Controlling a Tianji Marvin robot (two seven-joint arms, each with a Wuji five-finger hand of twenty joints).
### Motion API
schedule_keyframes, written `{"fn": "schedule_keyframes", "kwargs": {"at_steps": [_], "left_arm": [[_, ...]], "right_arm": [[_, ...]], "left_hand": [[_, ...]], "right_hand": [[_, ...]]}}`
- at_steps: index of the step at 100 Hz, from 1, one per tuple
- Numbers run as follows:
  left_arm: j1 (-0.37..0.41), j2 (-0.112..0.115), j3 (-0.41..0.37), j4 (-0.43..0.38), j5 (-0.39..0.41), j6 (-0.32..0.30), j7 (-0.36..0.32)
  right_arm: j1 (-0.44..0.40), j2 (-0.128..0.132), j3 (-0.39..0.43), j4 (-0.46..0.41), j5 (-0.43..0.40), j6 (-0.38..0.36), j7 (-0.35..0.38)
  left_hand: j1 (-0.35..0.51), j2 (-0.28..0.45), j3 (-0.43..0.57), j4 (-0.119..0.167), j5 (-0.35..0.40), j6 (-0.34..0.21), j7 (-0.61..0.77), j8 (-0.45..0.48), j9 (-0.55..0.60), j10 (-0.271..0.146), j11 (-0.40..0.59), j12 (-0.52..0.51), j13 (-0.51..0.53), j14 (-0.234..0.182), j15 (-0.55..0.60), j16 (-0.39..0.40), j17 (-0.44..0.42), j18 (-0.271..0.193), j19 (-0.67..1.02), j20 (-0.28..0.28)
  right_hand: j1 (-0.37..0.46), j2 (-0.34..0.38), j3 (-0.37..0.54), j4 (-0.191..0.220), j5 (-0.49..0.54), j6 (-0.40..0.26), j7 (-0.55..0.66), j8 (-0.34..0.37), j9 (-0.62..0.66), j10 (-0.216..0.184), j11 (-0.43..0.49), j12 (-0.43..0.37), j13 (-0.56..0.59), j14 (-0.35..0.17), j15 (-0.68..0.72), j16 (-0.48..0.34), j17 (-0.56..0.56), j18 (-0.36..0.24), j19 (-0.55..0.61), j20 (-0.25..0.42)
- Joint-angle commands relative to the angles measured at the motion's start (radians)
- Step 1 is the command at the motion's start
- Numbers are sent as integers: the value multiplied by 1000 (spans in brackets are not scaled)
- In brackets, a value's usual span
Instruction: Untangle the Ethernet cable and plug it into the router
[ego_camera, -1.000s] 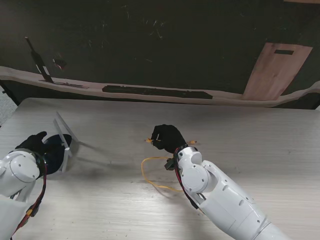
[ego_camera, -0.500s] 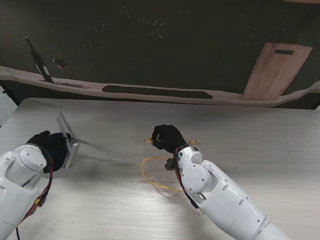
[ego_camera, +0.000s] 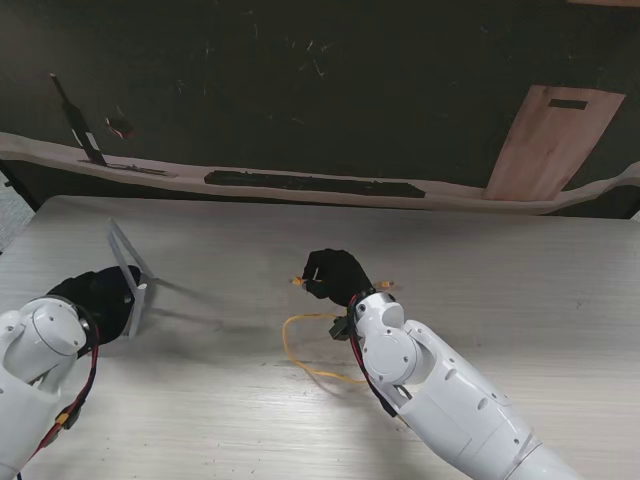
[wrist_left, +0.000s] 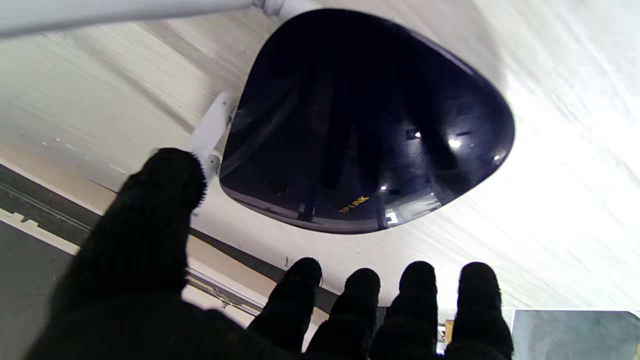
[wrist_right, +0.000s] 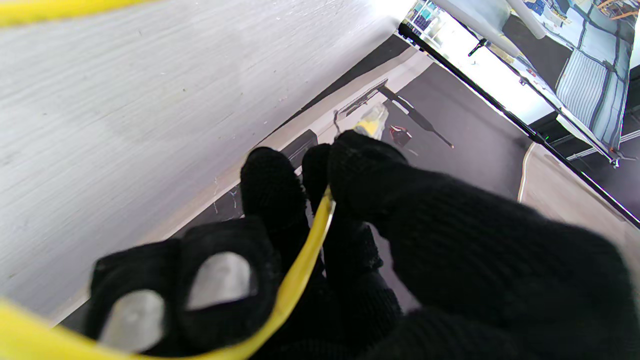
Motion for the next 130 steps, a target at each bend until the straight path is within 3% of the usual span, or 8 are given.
{"fn": "schedule_keyframes", "kwargs": {"at_steps": [1,11,17,30,64,91,122,130], "left_arm": [[10,3,5,-6,7,5,-21],[13,1,14,1,-4,10,-17],[13,0,20,9,-16,11,-10],[5,-1,42,28,-18,20,-2],[-42,-20,100,104,-19,15,107],[-88,-31,182,163,-20,54,165],[-100,-39,257,197,-22,128,206],[-100,-39,276,204,-17,141,211]], "right_arm": [[-4,-4,-4,-2,6,-1,14],[-5,-4,-5,-2,6,-1,15],[-5,-3,-4,-3,5,-1,16],[-7,-2,-1,-4,2,0,16],[0,-2,-10,-1,5,3,26],[8,0,-11,3,-2,1,29],[10,1,-13,6,-3,-5,31],[9,1,-13,7,-3,-8,32]], "left_hand": [[-47,-31,24,-11,-47,-6,-4,-4,-37,-4,-20,-7,-39,39,-12,-5,-17,-27,-27,14],[-82,-53,50,-36,-76,21,-30,-21,-46,15,-42,-16,-42,39,-22,-12,-16,-26,-49,-1],[-126,-79,128,-59,-76,35,-69,-50,-51,22,-59,-26,-42,38,-31,-19,-13,-26,-66,-9],[-141,-79,149,-66,-80,43,-72,-56,-54,28,-64,-28,-41,36,-30,-19,-15,-27,-72,-11],[-136,-21,102,-50,-57,21,-41,-40,-39,24,-37,-21,-38,36,-13,-12,-12,-27,-63,-9],[-99,19,1,-15,-29,24,13,-26,-22,41,-6,-22,-32,47,5,-6,-8,-21,-25,-3],[-81,-10,23,-6,-63,75,11,-45,-20,66,12,-23,-27,56,30,-3,-6,-17,-1,-11],[-115,-45,116,-20,-68,77,0,-74,-20,68,13,-24,-28,59,45,-6,-11,-13,33,-30]], "right_hand": [[23,36,16,4,74,-46,41,36,101,141,44,-3,-8,-53,60,19,38,-202,226,-24],[24,36,16,4,74,-46,41,36,102,142,44,-3,-8,-54,60,18,38,-202,226,-25],[24,36,16,5,74,-46,41,36,102,141,45,-3,-8,-55,60,18,38,-202,226,-25],[25,35,17,5,73,-41,40,35,102,143,45,-3,-8,-53,60,19,37,-201,225,-25],[26,37,16,4,72,-40,40,35,102,144,45,-3,-8,-52,61,19,37,-196,225,-25],[25,38,16,4,72,-38,40,35,101,145,45,-3,-8,-52,60,18,37,-195,225,-26],[25,38,16,5,71,-38,41,35,101,143,46,-3,-8,-52,61,18,37,-195,225,-26],[25,39,16,5,71,-39,41,35,102,143,47,-3,-8,-53,61,19,37,-196,225,-26]]}}
